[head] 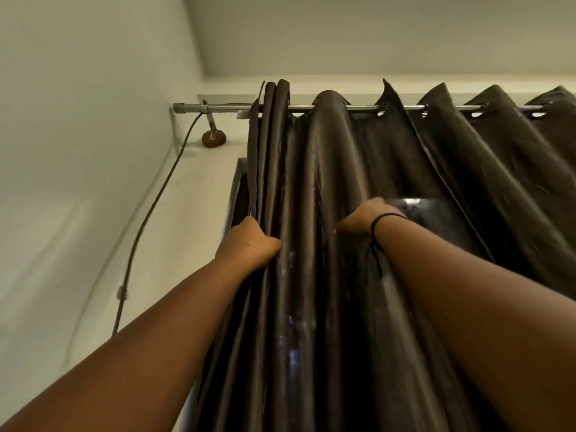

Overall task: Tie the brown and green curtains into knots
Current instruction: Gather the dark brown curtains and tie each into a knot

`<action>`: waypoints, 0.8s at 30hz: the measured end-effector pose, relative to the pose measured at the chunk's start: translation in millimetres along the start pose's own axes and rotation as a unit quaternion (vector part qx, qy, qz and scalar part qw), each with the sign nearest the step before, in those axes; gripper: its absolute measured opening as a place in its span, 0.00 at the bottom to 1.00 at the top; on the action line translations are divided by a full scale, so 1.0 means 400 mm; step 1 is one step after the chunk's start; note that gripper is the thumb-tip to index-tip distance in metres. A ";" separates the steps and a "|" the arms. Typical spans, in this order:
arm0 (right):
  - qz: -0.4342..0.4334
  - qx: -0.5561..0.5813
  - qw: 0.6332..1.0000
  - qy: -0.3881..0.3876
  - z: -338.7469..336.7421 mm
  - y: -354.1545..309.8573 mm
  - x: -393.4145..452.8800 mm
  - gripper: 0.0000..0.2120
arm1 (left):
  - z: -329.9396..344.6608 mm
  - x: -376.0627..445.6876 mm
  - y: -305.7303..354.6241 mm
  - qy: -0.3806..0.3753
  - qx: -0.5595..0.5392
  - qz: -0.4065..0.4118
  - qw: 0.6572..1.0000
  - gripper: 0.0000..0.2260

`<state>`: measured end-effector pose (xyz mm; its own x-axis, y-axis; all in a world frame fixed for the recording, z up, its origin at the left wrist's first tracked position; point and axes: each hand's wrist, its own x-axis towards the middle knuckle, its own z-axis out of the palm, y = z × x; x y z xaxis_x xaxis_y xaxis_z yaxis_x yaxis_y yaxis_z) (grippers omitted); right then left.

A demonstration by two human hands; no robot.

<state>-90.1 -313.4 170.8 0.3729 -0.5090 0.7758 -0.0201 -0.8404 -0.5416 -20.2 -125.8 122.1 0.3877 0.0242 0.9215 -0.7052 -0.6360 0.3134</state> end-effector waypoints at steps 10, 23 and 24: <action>-0.187 -0.006 0.979 0.084 0.020 0.187 0.037 0.10 | 0.222 0.012 0.175 0.029 0.037 0.041 0.998 0.07; -0.217 0.043 0.969 0.110 -0.031 0.278 0.095 0.09 | 0.362 -0.008 0.398 -0.022 -0.039 0.109 0.993 0.09; -0.220 0.042 0.969 0.107 -0.025 0.276 0.093 0.10 | 0.357 -0.007 0.380 -0.025 -0.054 0.109 0.992 0.09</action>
<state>-87.8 -427.1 143.2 0.1277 -0.1391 0.9820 0.1761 -0.9712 -0.1605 -43.7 -332.6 134.6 0.2466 -0.1452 0.9582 -0.8343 -0.5349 0.1336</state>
